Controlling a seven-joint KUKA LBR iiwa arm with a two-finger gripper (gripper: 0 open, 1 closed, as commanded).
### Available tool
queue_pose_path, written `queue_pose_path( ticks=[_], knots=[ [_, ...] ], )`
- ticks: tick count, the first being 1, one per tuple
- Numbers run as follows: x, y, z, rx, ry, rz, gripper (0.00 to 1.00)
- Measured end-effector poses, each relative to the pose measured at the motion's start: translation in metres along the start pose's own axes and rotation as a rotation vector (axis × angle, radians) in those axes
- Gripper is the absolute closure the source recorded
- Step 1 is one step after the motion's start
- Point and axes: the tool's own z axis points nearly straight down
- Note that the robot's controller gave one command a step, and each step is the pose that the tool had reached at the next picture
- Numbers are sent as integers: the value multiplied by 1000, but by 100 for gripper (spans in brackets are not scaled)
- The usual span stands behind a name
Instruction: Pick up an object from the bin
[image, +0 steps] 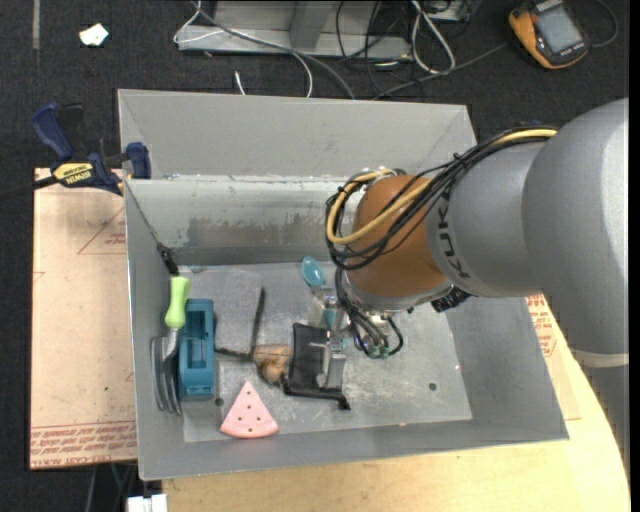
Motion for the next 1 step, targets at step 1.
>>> queue_pose_path(
  ticks=[1],
  knots=[
    [18,-44,-6,-5,-10,-184,0]
  ],
)
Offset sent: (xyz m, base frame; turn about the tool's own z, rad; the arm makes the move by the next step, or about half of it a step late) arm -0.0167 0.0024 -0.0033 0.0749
